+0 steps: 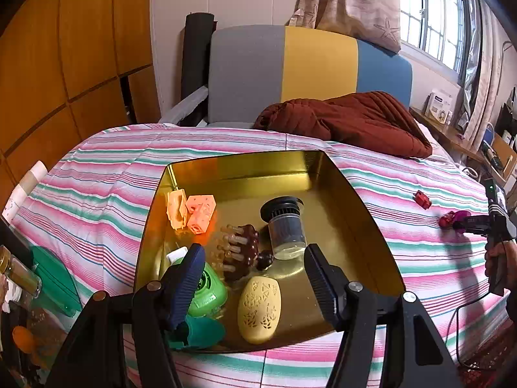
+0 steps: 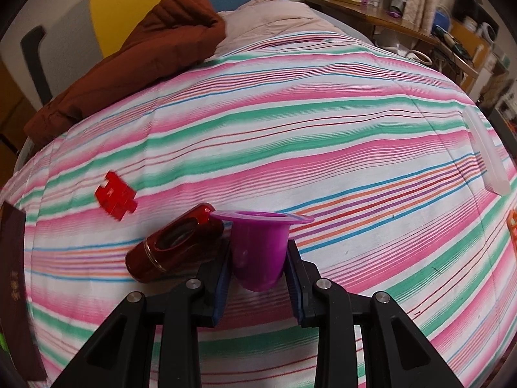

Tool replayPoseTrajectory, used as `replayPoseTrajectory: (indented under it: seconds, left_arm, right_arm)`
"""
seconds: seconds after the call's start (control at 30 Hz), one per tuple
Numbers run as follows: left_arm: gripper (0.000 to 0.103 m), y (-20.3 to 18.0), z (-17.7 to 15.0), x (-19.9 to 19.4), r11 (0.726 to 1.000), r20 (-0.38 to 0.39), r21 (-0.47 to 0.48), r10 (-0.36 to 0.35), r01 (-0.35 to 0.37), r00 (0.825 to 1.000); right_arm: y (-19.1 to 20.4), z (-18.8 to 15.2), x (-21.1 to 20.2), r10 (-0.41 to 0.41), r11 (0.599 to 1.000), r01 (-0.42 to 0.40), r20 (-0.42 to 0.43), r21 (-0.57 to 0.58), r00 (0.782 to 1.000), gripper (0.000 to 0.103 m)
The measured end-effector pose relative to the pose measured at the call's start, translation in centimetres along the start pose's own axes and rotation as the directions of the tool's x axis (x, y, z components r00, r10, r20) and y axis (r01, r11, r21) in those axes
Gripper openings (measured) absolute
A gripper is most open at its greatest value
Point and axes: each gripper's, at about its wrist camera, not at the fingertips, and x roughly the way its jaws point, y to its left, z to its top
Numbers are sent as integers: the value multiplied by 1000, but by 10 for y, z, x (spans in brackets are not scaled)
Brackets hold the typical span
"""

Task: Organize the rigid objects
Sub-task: 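Carry the magenta cup piece over the gold tray with the right gripper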

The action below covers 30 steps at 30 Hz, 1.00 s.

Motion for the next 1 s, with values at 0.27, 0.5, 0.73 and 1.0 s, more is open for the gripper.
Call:
replayPoseTrajectory:
  seconds: [0.27, 0.5, 0.73, 1.0]
  left_arm:
    - [65, 8, -5, -9, 1000, 14, -8, -7, 7, 1000]
    - [64, 20, -10, -14, 999, 16, -34, 10, -10, 1000]
    - [64, 39, -18, -13, 996, -2, -78, 42, -42, 999]
    - [64, 53, -23, -17, 993, 1, -100, 60, -59, 998]
  right_arm:
    - [39, -20, -9, 68, 988, -75, -54, -133, 996, 32]
    - [94, -54, -25, 123, 947, -148, -105, -285, 987, 32]
    - [131, -82, -37, 169, 917, -195, -105, -348, 980, 32]
    - [143, -93, -52, 239, 913, -252, -79, -321, 968, 31]
